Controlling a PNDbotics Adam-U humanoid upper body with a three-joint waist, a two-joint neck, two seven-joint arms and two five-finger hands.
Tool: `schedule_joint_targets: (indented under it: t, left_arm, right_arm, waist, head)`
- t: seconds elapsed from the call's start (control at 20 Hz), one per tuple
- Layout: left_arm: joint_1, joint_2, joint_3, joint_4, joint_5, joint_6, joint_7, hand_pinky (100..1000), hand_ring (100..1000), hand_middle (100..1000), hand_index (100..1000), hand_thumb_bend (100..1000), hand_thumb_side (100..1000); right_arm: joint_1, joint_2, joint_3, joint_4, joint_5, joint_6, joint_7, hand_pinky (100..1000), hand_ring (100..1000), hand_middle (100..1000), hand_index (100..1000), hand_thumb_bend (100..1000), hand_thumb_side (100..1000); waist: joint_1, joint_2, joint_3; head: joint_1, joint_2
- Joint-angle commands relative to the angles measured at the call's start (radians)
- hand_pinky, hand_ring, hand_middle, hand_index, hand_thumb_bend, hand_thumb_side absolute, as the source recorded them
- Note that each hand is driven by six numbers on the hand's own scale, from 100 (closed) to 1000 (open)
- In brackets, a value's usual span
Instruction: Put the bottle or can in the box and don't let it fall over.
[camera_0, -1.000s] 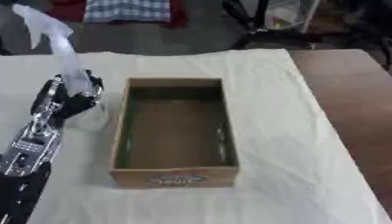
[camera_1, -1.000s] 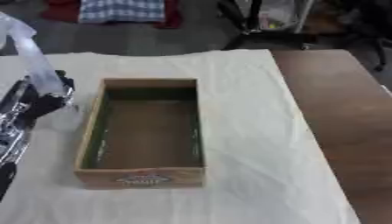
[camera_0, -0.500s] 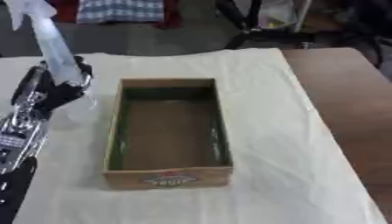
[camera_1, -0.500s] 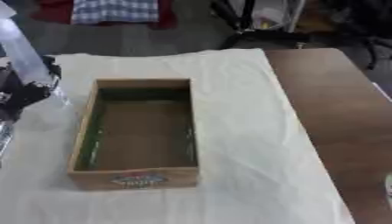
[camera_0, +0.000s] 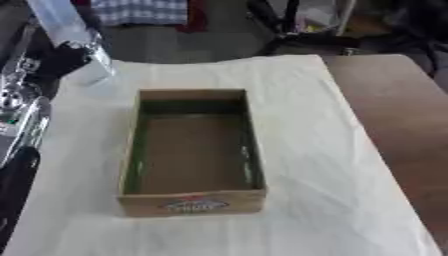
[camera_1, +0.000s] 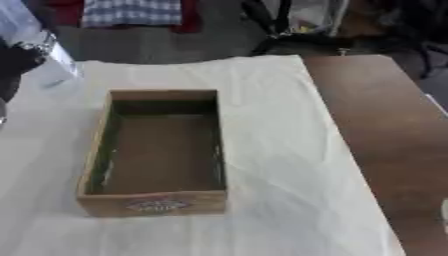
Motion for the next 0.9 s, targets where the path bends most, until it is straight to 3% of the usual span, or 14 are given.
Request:
schedule_joint_targets:
  t: [0.05, 0.5, 0.55, 0.6, 0.9]
  left_arm:
    - [-0.029, -0.027, -0.023, -0.030, -0.001, 0.015, -0.014, 609, 1000, 719, 118, 100, 100]
    - [-0.042, -0.100, -0.076, -0.018, -0.025, 0.032, -0.045, 618, 1000, 728, 119, 100, 100]
    - [-0.042, -0.104, -0.081, -0.018, -0.027, 0.032, -0.048, 619, 1000, 730, 119, 211, 100]
    - [-0.040, -0.108, -0.086, -0.017, -0.030, 0.033, -0.052, 621, 1000, 733, 119, 100, 100]
    - [-0.008, -0.134, -0.108, -0.004, -0.056, 0.040, -0.069, 644, 1000, 753, 125, 100, 100]
  right_arm:
    - [-0.006, -0.019, -0.014, -0.012, -0.008, -0.005, -0.014, 930, 1000, 1000, 879, 100, 696]
    - [-0.011, -0.017, -0.014, -0.012, -0.013, -0.001, -0.019, 930, 1000, 1000, 879, 100, 697]
    - [-0.012, -0.017, -0.014, -0.012, -0.013, -0.001, -0.019, 930, 1000, 1000, 879, 100, 725]
    - [-0.014, -0.017, -0.014, -0.012, -0.014, 0.000, -0.020, 930, 1000, 1000, 879, 100, 698]
    - [-0.023, -0.017, -0.013, -0.012, -0.021, 0.002, -0.018, 930, 1000, 1000, 879, 100, 698]
  waist:
    - [-0.001, -0.023, -0.002]
    - [-0.001, -0.022, -0.006]
    - [-0.001, -0.022, -0.007]
    - [0.000, -0.022, -0.008]
    - [0.002, -0.020, -0.013]
  head:
    - [0.010, 0.003]
    - [0.020, 0.004]
    - [0.021, 0.004]
    - [0.019, 0.004]
    - [0.006, 0.009]
